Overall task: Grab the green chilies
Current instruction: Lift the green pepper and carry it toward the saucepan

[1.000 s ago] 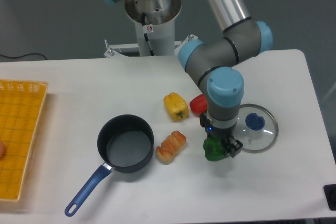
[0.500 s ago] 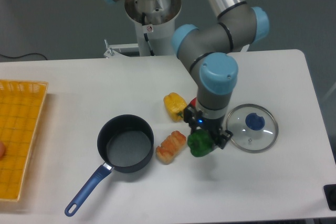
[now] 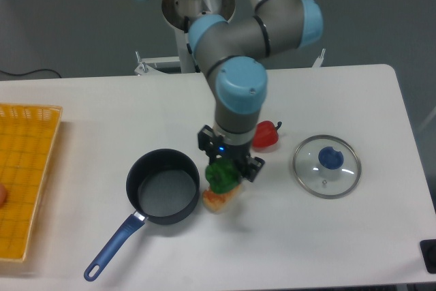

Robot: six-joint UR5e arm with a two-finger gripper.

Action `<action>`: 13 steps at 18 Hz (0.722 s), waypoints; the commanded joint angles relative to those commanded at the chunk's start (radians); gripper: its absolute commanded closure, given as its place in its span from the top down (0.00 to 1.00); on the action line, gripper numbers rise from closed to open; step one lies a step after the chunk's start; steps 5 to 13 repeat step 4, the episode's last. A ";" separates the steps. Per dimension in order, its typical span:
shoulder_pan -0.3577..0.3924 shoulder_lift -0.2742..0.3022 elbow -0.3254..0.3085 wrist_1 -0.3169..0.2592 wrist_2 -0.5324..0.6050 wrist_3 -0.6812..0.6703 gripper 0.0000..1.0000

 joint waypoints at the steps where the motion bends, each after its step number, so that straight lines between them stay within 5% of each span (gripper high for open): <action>1: -0.005 0.002 -0.002 -0.005 0.000 0.001 0.49; 13: -0.011 0.005 -0.006 -0.018 0.002 0.001 0.49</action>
